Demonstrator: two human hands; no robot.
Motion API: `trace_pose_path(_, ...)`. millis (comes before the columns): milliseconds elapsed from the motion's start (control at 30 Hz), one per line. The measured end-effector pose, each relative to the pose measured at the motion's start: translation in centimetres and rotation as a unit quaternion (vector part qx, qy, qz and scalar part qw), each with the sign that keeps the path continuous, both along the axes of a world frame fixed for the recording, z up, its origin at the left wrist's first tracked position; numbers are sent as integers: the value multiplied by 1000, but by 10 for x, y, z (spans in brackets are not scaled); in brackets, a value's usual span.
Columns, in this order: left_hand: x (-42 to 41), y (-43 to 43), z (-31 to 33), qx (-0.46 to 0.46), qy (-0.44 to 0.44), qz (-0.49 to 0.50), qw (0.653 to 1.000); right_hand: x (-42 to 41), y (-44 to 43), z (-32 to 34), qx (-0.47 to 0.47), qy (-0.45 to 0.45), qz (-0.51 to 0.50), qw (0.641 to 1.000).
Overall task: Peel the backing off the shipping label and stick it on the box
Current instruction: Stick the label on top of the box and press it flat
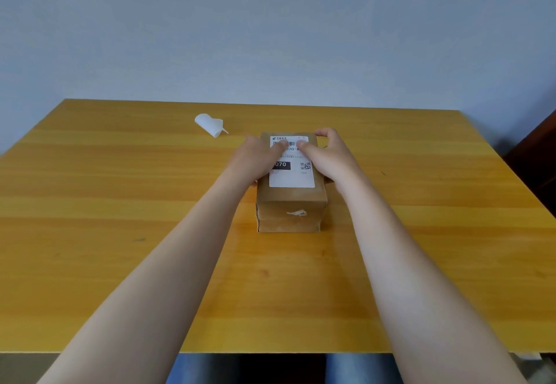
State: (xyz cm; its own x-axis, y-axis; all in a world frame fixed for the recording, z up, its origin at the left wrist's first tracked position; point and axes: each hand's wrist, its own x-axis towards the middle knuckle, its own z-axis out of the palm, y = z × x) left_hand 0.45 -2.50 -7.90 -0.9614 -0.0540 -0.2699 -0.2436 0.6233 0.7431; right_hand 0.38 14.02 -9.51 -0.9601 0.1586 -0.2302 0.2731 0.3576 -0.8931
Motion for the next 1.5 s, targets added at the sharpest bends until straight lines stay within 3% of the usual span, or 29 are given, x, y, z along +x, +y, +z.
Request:
trace_pose_path(333, 13, -8, -7, 64, 15, -47, 997, 16, 7, 2, -30, -11, 58, 998)
trace_pose_path(867, -8, 0, -9, -57, 33, 0, 998, -3, 0, -3, 19, 12, 11, 1000)
trace_pose_path(1167, -18, 4, -5, -92, 11, 6, 996, -15, -2, 0, 143, 13, 7, 990)
trace_pose_path(1500, -34, 5, 1, -96, -11, 5, 995, -28, -1, 5, 154, 3, -2, 988)
